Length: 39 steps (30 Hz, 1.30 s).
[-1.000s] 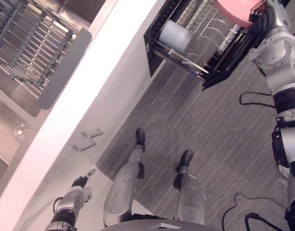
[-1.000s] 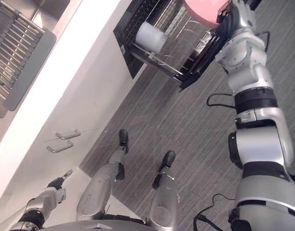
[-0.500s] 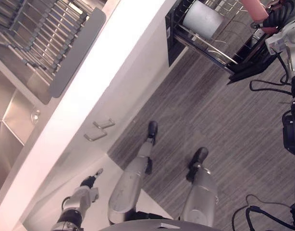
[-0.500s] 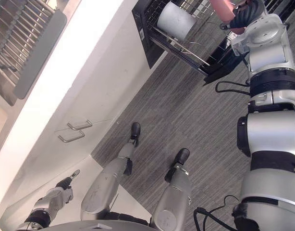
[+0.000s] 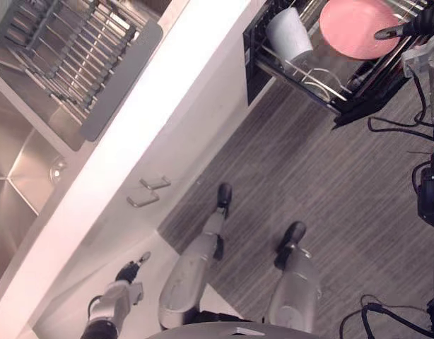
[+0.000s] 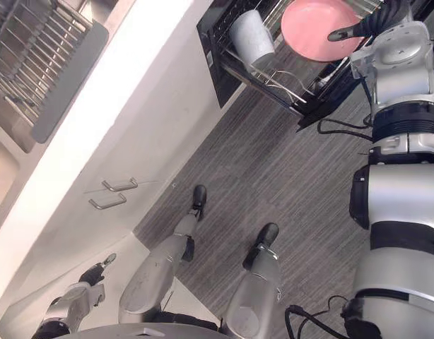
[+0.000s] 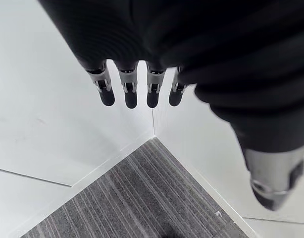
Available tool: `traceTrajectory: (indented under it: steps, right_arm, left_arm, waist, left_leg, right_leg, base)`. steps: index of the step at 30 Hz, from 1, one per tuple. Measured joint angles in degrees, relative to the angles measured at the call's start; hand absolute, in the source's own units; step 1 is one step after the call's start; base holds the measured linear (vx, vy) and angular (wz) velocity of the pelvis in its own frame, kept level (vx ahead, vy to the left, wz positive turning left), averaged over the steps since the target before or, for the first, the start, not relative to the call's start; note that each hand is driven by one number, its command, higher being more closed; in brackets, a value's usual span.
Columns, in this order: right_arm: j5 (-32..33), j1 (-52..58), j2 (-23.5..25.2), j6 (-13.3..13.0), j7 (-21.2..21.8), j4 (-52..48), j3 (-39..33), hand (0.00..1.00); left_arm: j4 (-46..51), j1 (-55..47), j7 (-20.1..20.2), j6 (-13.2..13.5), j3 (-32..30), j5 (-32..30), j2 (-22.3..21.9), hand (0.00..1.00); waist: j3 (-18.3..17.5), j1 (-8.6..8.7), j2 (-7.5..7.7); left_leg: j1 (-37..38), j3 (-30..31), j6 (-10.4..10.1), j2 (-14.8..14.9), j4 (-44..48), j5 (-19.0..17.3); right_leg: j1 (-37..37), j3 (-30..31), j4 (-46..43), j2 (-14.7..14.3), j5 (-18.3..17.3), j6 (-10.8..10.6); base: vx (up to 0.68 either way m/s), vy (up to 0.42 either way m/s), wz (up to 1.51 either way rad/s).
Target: Walk over to the sink, pick up the cup, carry it to the dishwasher, place the cup inside the dishwasher, then close the dishwasher door
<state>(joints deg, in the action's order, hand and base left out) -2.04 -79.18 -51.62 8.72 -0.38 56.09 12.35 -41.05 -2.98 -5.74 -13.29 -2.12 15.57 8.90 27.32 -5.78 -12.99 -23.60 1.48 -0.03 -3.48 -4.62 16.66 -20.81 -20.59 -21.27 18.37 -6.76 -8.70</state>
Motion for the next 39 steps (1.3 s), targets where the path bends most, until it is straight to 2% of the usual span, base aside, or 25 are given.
traceTrajectory:
  steps: [4, 9, 10, 15, 17, 19, 22, 24, 28, 32, 36, 39]
  right_arm:
    - [4.4, 4.1, -1.1, -0.2, -5.6, -3.7, -5.1, 0.0]
    - [14.9, 12.6, -1.2, -1.2, -11.6, -6.8, -16.1, 0.0]
    - [17.9, 15.0, -1.2, -1.3, -12.7, -8.0, -18.9, 1.0]
    - [25.9, 23.4, -1.1, -1.3, -13.5, -8.5, -26.4, 1.0]
    - [27.6, 25.5, -0.9, -0.9, -12.9, -8.5, -27.2, 1.0]
    - [27.6, 26.1, -0.9, -0.9, -11.8, -8.4, -27.2, 1.0]
    - [28.4, 25.8, -1.0, -0.9, -10.0, -8.3, -26.9, 1.0]
    - [29.5, 24.6, -1.0, -0.7, -9.4, -7.7, -25.5, 1.0]
    - [29.8, 20.0, -1.2, 0.2, -8.4, -6.1, -21.3, 1.0]
    - [29.8, 14.5, -3.0, 0.7, -8.5, -5.4, -17.8, 1.0]
    - [28.6, 9.6, -3.1, 2.1, -8.6, -4.6, -14.2, 1.0]
    - [25.9, 6.4, -3.1, 3.4, -8.5, -3.5, -10.9, 1.0]
  left_arm:
    - [0.0, -0.1, 0.0, 0.0, -0.1, 0.0, 0.0, 0.0]
    - [0.0, -1.0, -0.1, 0.0, -0.3, 0.0, 0.0, 0.0]
    - [-0.1, -1.3, -0.1, 0.0, -0.5, 0.0, 0.0, 0.0]
    - [-1.1, -1.4, -0.2, -0.1, -2.4, -0.2, -0.5, 0.0]
    - [-1.9, -1.4, -0.2, -0.1, -2.4, -0.2, -0.5, 0.0]
    - [-3.1, -1.4, -0.2, -0.3, -2.4, -0.2, -0.5, 0.0]
    - [-3.8, -1.5, -0.1, -0.6, -2.3, -0.1, -0.5, 0.0]
    - [-4.5, -1.5, -0.1, -0.6, -2.2, -0.1, -0.5, 0.0]
    - [-5.1, -1.5, -0.1, -0.7, -0.3, -0.1, -0.5, 0.0]
    - [-5.0, -1.2, 0.0, -0.7, 2.4, 0.0, -0.5, 0.0]
    - [-5.2, -1.2, 1.4, -1.4, 5.2, 0.1, -0.6, 0.0]
    - [-5.5, -1.2, 2.9, -1.4, 6.8, 0.0, -1.0, 0.0]
  waist:
    - [0.0, 1.37, 0.0]
    - [0.0, 3.14, 0.01]
    - [0.0, 3.42, 0.02]
    - [-0.4, 4.89, 0.13]
    - [-0.4, 5.61, 0.13]
    - [-0.5, 6.28, 0.07]
    - [-0.6, 6.15, 0.02]
    - [-1.0, 6.64, -0.67]
    - [-1.4, 6.32, -1.74]
    - [-2.8, 4.6, -3.85]
    - [-3.0, 1.63, -4.22]
    - [-3.8, 0.33, -5.15]
  left_leg:
    - [1.9, 0.0, -0.4, 0.5, -0.1, -0.3]
    - [4.7, -1.2, -0.9, 1.4, -0.3, -1.3]
    - [5.3, -1.6, -0.9, 1.5, -0.3, -1.4]
    - [7.2, -3.0, -0.7, 1.8, -0.4, -1.5]
    - [7.7, -3.1, -0.8, 2.0, -0.4, -1.5]
    - [7.7, -3.6, -1.3, 2.4, -0.4, -2.0]
    - [7.2, -4.8, -1.1, 2.6, -0.4, -2.3]
    - [5.4, -5.2, -1.1, 2.4, -0.4, -2.3]
    - [2.8, -5.9, -1.2, 1.4, -0.3, -2.0]
    - [-1.1, -4.5, -0.3, -0.4, 0.0, -0.5]
    - [-3.0, -1.8, -0.7, -2.0, 0.0, 0.5]
    - [-4.3, 0.4, -0.6, -2.7, 0.0, 0.7]
  right_leg:
    - [2.5, -0.2, 1.2, -0.6, 0.5, -0.4]
    - [6.1, 0.0, 4.1, -1.8, 2.0, -0.5]
    - [6.8, 0.3, 4.6, -1.9, 2.3, -0.6]
    - [8.3, 1.1, 5.2, -2.1, 2.7, -0.6]
    - [8.8, 1.2, 5.4, -2.2, 2.8, -0.6]
    - [8.4, 1.6, 5.3, -2.5, 2.9, -0.4]
    - [6.9, 2.9, 5.1, -2.5, 2.8, -0.4]
    - [4.7, 3.4, 4.9, -2.2, 3.0, -0.3]
    - [0.9, 4.5, 3.1, -1.1, 3.3, -0.9]
    - [-4.5, 4.7, -1.7, 1.1, 1.1, -1.2]
    - [-8.2, 5.1, -6.7, 3.2, -1.6, -1.0]
    - [-9.7, 4.1, -9.2, 4.2, -3.1, -1.0]
  base:
    - [-0.03, -0.056, -0.04]
    - [-0.03, -0.059, -0.14]
    - [0.0, -0.041, -0.2]
    - [0.0, -0.056, -0.12]
    - [-0.01, -0.058, -0.08]
    - [-0.04, -0.074, -0.13]
    - [-0.04, -0.046, -0.21]
    - [0.0, -0.03, -0.08]
    - [0.04, -0.012, 0.0]
    - [0.07, -0.031, 0.27]
    - [0.02, -0.09, 0.23]
    - [-0.04, -0.111, 0.3]
